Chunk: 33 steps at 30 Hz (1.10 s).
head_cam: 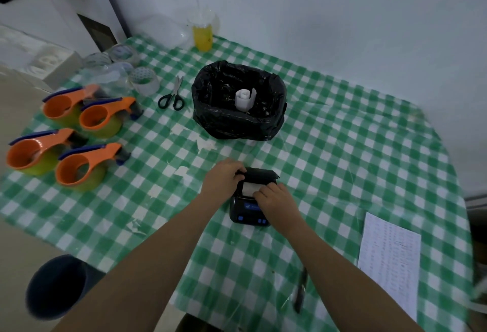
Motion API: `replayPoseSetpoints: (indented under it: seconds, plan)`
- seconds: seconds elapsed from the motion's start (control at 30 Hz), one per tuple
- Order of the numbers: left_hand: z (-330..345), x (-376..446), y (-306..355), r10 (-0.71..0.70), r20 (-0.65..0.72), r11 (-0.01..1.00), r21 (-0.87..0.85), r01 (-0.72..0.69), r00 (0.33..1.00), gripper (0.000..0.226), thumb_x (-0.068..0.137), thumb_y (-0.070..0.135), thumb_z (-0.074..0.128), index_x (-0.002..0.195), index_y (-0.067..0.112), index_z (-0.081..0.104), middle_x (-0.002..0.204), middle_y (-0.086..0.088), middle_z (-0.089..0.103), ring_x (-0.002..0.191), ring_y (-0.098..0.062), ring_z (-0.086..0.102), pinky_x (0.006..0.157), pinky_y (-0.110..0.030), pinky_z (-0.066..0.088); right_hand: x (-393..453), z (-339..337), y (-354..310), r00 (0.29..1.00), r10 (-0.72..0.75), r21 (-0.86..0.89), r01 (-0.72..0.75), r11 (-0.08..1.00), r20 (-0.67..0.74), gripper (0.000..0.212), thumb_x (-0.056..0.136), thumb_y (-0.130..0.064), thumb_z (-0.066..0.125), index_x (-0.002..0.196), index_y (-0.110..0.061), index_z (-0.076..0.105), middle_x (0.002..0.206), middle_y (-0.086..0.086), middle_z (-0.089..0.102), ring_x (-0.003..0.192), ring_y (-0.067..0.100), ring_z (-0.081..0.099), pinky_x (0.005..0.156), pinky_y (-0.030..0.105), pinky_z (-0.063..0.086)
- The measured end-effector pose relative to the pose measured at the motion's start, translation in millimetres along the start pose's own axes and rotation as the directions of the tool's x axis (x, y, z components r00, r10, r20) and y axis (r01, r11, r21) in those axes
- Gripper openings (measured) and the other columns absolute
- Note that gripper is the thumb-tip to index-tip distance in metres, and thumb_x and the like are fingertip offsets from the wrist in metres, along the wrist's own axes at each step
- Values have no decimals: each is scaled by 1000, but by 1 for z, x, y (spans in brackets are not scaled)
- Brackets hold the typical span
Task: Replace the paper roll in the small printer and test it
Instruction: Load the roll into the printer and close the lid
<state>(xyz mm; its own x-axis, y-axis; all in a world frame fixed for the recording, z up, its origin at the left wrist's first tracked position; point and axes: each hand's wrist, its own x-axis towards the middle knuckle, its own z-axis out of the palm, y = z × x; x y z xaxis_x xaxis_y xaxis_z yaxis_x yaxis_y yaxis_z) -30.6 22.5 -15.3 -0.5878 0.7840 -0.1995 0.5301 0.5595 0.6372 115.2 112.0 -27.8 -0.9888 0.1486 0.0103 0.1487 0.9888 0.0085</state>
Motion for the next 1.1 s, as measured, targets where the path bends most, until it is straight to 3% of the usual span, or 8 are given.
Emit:
replayPoseSetpoints:
  seconds: [0.13,0.3,0.4,0.47,0.57,0.67,0.83,1.1]
  plan:
    - [7,-14,-9,30,76,999,38,-33,997,35,84,10,60,119,14,58,110,-12,59,103,-27,55,87,-40,48,-6,4,-1,994,42,70,-36,997,-98,22,54,-9,83,71,-16,70,64,-2,66,60,17,62,61,22,50]
    - [20,-29,-21,100,206,943,293,-159,973,43,92,20,47,135,19,43,127,-11,48,116,-26,46,87,-38,48,-8,3,-6,976,194,208,-170,963,-102,9,70,-11,75,73,-12,67,80,5,65,77,25,64,66,33,54]
    - [24,-33,-26,172,195,880,410,-240,965,49,90,30,49,137,18,38,147,-9,34,137,-23,29,103,-39,38,-9,7,-4,966,259,338,-233,912,-31,16,82,-15,63,98,-11,66,111,10,66,106,27,61,87,39,49]
    - [26,-33,-27,162,248,875,412,-255,955,59,88,39,51,140,18,32,156,-3,20,145,-19,14,113,-39,26,-12,12,0,964,248,403,-265,876,94,38,89,-23,56,124,-10,55,136,9,53,127,23,47,105,38,36]
    - [26,-33,-30,127,307,877,410,-252,943,67,88,44,51,144,20,23,159,2,10,146,-18,6,117,-37,18,-20,18,6,960,192,426,-264,865,206,54,92,-33,50,140,-11,35,152,3,31,141,16,26,116,31,18]
    - [25,-32,-30,107,327,872,422,-246,939,68,88,44,50,145,21,20,159,2,10,146,-18,8,118,-39,15,-18,13,13,933,140,413,-278,867,332,58,93,-34,46,144,-17,25,156,-1,19,144,11,14,117,30,5]
    - [22,-28,-25,68,352,848,472,-240,933,67,88,45,49,144,21,21,159,2,10,146,-18,10,119,-41,14,0,-3,18,876,95,295,-259,920,472,58,92,-32,41,145,-15,24,157,1,17,144,14,14,119,39,4]
    - [20,-32,-26,85,354,874,422,-240,931,64,90,45,47,144,22,22,159,3,8,146,-19,11,118,-43,18,-2,-2,14,862,121,260,-278,925,492,57,93,-29,40,145,-17,22,158,-1,15,145,14,11,118,45,6]
